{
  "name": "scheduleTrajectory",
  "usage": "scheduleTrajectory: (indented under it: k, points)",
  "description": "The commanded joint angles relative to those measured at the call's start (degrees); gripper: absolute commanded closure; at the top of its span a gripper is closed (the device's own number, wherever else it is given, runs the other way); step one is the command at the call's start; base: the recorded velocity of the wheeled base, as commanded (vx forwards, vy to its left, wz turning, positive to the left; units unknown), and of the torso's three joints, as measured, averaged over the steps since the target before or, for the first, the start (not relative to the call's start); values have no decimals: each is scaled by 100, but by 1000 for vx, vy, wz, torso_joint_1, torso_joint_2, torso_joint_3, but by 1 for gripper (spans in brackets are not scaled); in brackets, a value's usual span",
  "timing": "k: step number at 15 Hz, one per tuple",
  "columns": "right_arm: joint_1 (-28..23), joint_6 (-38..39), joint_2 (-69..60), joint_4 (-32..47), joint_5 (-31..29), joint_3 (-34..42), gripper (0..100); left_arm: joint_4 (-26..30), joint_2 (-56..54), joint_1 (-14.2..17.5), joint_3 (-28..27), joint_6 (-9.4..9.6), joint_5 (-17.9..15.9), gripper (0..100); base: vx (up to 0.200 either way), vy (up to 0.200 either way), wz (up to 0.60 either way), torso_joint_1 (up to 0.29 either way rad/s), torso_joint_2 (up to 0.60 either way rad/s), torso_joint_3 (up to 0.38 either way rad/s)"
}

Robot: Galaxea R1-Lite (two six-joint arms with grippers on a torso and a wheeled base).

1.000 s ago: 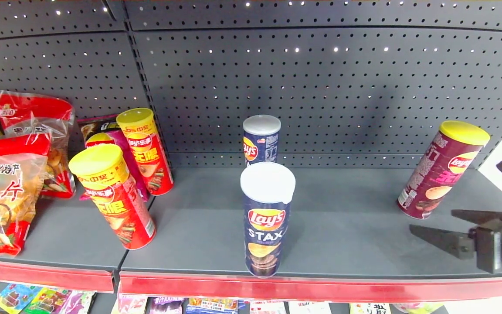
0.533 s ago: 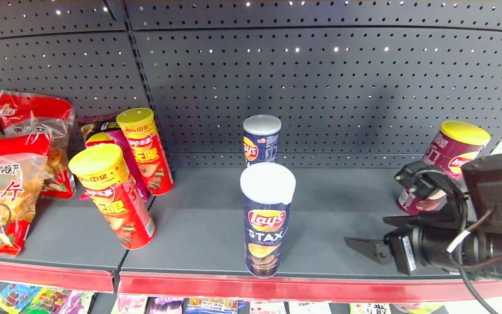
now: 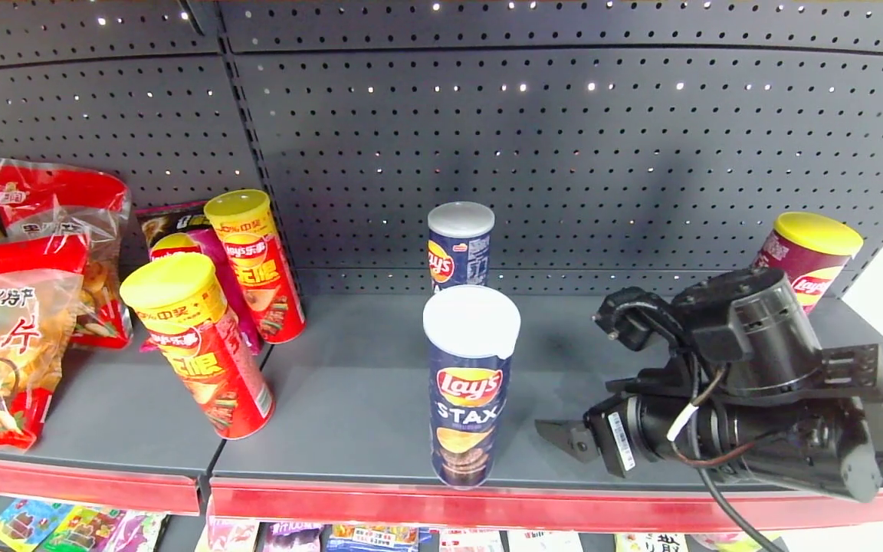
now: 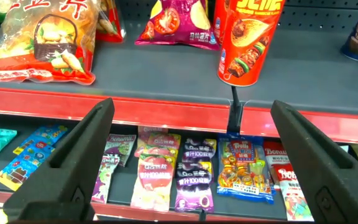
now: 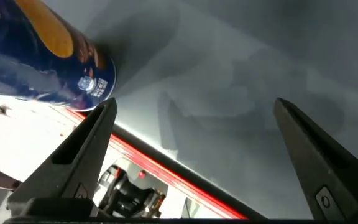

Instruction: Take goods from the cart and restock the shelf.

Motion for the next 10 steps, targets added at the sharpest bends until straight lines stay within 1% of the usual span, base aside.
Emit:
scheduleTrajectory:
  k: [1,5,10]
  points:
    - [48,-8,171,1,-12,1,0,0,7,9,1,-3,2,0,0,0,0,0,0,0]
    - [223,-17,347,-8,-39,-60,0,0,7,9,1,-3,2,0,0,0,0,0,0,0]
    - [320,-140,514,-8,-65,-175,0,0,7,0,1,-3,2,0,0,0,0,0,0,0]
